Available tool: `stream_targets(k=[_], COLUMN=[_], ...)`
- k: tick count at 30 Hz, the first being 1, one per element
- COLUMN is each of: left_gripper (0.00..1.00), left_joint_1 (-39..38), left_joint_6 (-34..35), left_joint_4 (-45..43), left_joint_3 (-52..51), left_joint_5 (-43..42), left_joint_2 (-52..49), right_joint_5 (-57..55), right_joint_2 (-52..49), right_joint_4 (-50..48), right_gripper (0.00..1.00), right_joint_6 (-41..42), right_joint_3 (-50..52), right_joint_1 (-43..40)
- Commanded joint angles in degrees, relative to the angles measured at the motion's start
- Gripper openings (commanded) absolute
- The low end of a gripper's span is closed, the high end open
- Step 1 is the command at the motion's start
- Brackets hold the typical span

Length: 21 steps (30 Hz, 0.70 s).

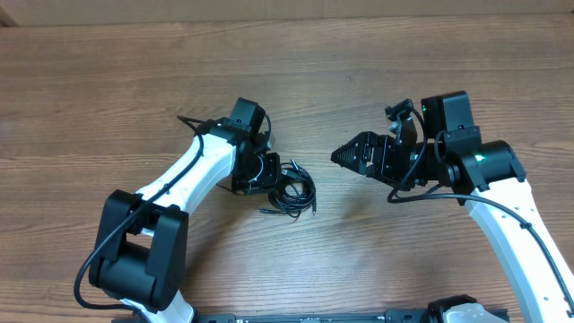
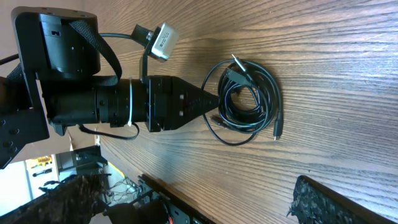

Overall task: Untangle cables
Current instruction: 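Grasp a black cable from the coil with the left gripper and lift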

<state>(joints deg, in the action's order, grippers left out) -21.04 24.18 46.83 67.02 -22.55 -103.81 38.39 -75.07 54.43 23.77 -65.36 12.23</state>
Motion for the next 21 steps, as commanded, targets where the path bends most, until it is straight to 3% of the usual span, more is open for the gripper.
stream_targets(k=[1, 6, 8, 15, 21], left_gripper=[0.20, 0.20, 0.04, 0.04, 0.04], left_joint_1=[-0.5, -0.5, -0.5, -0.5, -0.5], left_joint_6=[0.5, 0.5, 0.0, -4.2, -5.3], left_joint_4=[-0.2, -0.4, -0.4, 0.1, 6.3], left_joint_3=[0.9, 0.9, 0.9, 3.5, 13.4], left_joint_5=[0.7, 0.7, 0.7, -5.2, -9.2], left_joint_2=[-0.8, -0.8, -0.8, -0.3, 0.5], right_joint_5=[0.3, 0.3, 0.3, 0.3, 0.3], right_joint_2=[0.1, 0.1, 0.1, 0.1, 0.1], right_joint_4=[-0.2, -0.2, -0.1, 0.1, 0.1], right_gripper=[1.00, 1.00, 1.00, 1.00, 1.00], right_joint_6=[0.0, 0.0, 0.0, 0.0, 0.0], right_joint_3=[-1.0, -1.0, -1.0, -1.0, -1.0], right_joint_1=[0.2, 0.3, 0.3, 0.2, 0.3])
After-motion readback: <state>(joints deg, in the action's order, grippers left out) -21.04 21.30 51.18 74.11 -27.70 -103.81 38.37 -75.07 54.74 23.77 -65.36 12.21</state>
